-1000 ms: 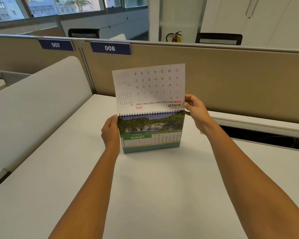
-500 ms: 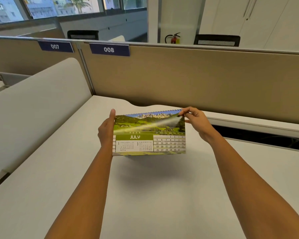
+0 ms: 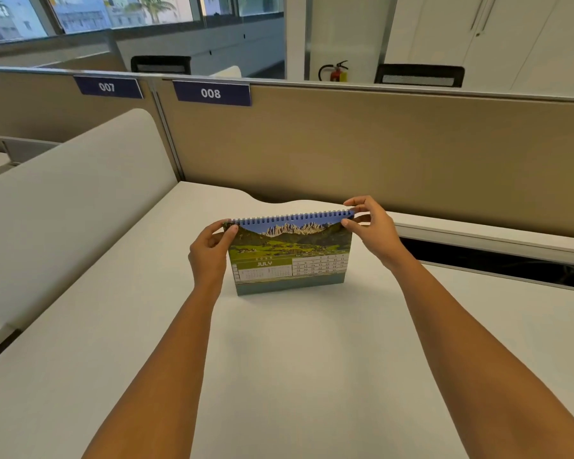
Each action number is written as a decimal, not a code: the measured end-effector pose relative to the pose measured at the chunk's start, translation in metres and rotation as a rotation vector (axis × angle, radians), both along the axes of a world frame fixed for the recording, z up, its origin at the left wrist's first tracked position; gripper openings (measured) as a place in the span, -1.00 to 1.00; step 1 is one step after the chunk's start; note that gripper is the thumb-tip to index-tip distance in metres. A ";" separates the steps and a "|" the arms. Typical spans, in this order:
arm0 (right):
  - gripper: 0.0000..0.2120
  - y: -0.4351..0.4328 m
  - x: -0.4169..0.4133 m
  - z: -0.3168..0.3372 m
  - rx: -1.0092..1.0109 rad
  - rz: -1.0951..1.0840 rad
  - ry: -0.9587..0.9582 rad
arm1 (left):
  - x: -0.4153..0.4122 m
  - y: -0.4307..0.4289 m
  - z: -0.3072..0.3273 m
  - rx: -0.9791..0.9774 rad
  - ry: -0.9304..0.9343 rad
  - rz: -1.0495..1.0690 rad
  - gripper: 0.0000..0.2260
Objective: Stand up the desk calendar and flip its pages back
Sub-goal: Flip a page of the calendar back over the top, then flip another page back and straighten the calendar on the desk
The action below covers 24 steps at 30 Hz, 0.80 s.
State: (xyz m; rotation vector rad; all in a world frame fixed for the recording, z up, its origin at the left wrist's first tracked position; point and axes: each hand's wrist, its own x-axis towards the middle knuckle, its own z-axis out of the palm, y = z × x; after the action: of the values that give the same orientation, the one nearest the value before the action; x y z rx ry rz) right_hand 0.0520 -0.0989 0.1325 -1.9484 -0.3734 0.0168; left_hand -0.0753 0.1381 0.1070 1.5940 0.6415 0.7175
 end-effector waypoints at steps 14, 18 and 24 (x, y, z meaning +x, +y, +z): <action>-0.68 0.003 0.009 0.010 -0.217 -0.011 -0.036 | 0.000 -0.004 -0.001 0.053 0.001 0.046 -0.71; -0.45 0.012 0.016 0.022 -0.521 -0.041 0.001 | 0.002 -0.010 0.004 0.054 0.020 0.114 -0.68; -0.34 0.030 0.032 0.031 -0.719 -0.080 0.136 | 0.008 -0.012 0.010 0.025 0.064 0.179 -0.65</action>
State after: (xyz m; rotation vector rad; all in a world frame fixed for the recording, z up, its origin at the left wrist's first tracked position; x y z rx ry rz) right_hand 0.0845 -0.0693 0.1634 -2.6523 -0.2085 0.2613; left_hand -0.0678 0.1266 0.1167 1.6012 0.8333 0.8110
